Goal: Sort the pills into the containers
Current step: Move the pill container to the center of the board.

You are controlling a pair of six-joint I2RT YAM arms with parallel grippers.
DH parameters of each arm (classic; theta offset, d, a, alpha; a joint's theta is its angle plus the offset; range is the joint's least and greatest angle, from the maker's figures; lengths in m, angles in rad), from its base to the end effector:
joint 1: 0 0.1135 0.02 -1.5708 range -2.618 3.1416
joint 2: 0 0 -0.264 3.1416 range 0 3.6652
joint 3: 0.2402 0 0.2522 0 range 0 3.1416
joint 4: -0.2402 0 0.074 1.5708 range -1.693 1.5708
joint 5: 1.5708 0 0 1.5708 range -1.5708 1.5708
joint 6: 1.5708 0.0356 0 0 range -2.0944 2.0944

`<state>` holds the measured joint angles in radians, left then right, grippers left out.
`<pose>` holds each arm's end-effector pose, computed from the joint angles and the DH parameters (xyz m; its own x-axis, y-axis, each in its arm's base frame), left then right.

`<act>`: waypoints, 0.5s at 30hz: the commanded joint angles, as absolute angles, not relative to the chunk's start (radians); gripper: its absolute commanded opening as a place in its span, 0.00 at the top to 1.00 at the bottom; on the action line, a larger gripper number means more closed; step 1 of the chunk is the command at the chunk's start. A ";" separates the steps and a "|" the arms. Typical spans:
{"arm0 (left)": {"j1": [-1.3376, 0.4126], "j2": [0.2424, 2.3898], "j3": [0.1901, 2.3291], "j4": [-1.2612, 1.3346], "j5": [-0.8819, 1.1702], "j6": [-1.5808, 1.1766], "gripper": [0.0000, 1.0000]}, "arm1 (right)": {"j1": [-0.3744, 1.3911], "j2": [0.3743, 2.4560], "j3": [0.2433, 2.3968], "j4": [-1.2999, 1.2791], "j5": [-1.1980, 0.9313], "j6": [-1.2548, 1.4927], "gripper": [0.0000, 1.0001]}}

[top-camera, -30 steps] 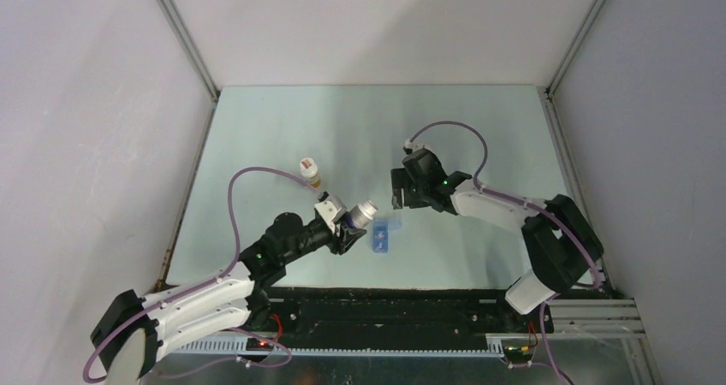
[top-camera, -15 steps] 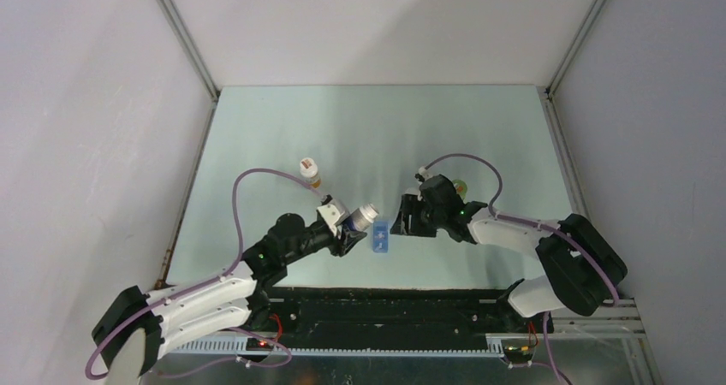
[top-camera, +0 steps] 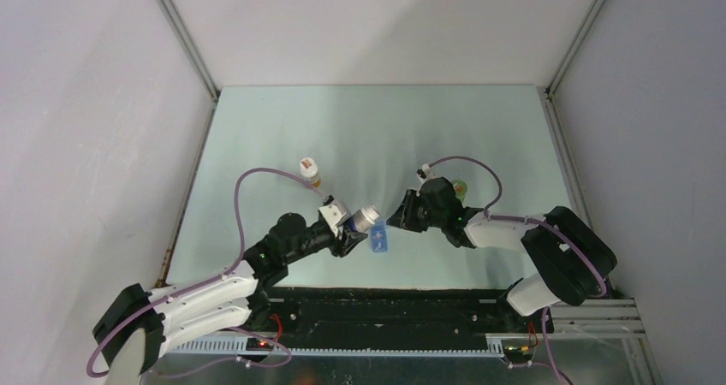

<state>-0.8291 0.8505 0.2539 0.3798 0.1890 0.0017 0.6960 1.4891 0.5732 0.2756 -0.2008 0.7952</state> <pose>0.1225 -0.1436 0.2005 -0.1439 0.1595 -0.9767 0.8484 0.5279 -0.0387 0.2123 0.1866 0.1538 -0.8572 0.1955 -0.4764 -0.1985 0.7282 0.6560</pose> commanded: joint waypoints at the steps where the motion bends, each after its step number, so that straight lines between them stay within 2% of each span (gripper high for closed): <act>1: -0.828 0.841 0.273 0.417 0.202 0.033 1.00 | 0.683 1.509 0.571 0.357 -0.209 0.806 0.75; 8: -0.828 0.851 0.281 0.399 0.201 0.042 1.00 | 0.647 1.505 0.571 0.326 -0.223 0.753 0.98; 15: -0.829 0.865 0.289 0.385 0.204 0.042 1.00 | 0.595 1.435 0.590 0.192 -0.257 0.657 1.00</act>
<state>-0.8291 0.8551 0.2539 0.3714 0.1905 0.0124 0.6235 1.4975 0.5716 0.2749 -0.2287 0.7452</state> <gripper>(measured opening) 0.561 0.029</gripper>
